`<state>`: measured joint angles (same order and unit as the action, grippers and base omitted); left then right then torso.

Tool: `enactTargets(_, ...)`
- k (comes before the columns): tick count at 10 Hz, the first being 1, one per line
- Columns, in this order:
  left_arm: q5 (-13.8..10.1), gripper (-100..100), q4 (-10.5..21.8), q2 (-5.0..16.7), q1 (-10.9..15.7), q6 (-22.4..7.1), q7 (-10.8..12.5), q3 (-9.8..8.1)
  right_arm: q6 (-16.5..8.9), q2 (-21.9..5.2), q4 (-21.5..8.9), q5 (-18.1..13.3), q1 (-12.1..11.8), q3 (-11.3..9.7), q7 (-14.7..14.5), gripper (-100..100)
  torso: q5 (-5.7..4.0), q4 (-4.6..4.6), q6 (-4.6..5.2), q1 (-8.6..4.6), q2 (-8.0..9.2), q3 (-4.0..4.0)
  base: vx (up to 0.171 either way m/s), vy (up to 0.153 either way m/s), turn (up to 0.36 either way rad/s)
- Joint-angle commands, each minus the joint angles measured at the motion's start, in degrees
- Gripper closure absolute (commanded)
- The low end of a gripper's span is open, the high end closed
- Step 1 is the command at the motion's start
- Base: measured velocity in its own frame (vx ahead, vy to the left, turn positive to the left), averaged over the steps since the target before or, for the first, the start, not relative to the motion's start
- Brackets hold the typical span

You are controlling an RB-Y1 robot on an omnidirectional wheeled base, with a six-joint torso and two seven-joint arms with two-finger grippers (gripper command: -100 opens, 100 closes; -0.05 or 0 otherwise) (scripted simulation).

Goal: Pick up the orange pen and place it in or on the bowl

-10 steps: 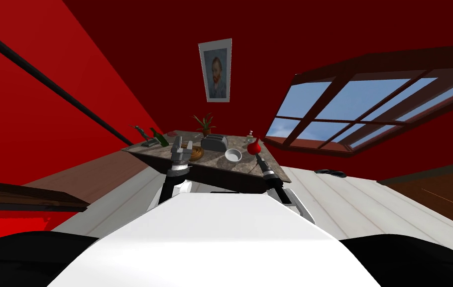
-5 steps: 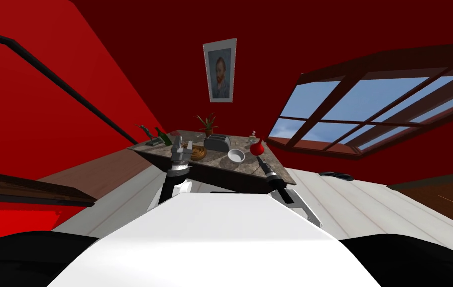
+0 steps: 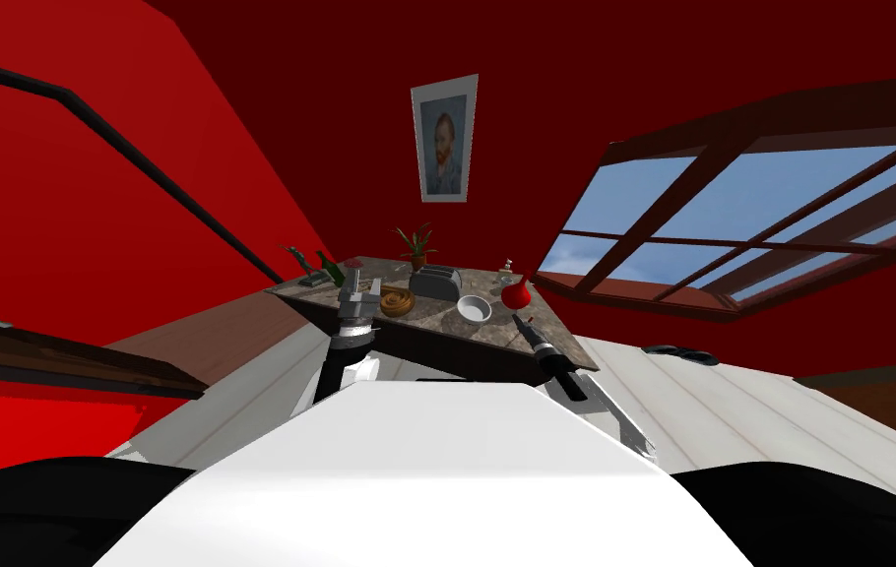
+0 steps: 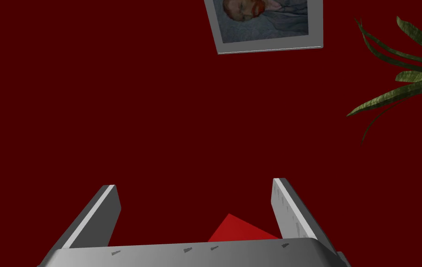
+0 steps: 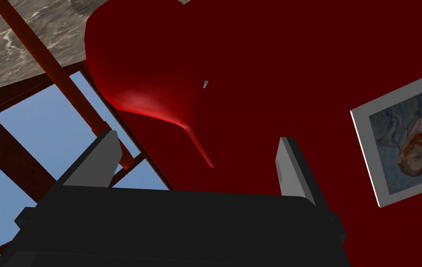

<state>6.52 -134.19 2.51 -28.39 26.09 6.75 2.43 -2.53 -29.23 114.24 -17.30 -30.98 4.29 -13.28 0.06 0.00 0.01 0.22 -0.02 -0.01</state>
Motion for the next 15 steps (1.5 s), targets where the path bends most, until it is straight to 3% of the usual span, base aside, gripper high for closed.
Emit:
enactTargets(1,0.0,0,0.0,0.0,0.0,0.0,0.0,0.0,-1.5,-1.9,-1.9,-0.7,-0.2,0.6,-0.7,-100,0.0,0.0,0.0,0.0,0.0,0.0,0.007,0.069,0.042)
enactTargets(9,0.0,0,0.0,0.0,0.0,0.0,0.0,0.0,-11.0,-11.1,-9.1,-4.2,-1.1,3.1,-3.6,-100,0.0,-0.01,0.0,0.02,-0.03,-0.02,0.012,0.071,0.059)
enactTargets(12,0.0,0,0.0,0.0,0.0,0.0,0.0,0.0,-13.9,-13.9,-11.3,-5.2,-1.3,3.8,-4.4,-100,-0.01,0.0,0.0,-0.08,0.01,0.01,0.009,0.049,0.044)
enactTargets(13,0.0,0,0.0,0.0,0.0,0.0,0.0,0.0,-13.3,-13.5,-10.8,-4.8,-1.1,3.6,-4.2,-100,-0.01,0.01,0.0,-0.06,0.02,0.01,0.003,0.024,0.008)
enactTargets(14,0.0,0,0.0,0.0,0.0,0.0,0.0,-0.01,-13.5,-13.6,-10.9,-4.8,-1.0,3.6,-4.2,0,-0.03,0.01,0.01,-0.13,0.04,0.02,0.0,0.0,0.0)
enactTargets(15,0.0,0,0.0,0.0,0.0,0.0,0.0,-0.01,-12.9,-12.9,-12.6,-5.2,0.0,3.6,-4.4,-100,-0.04,0.01,0.01,-0.2,0.05,0.03,0.038,-0.021,0.052)
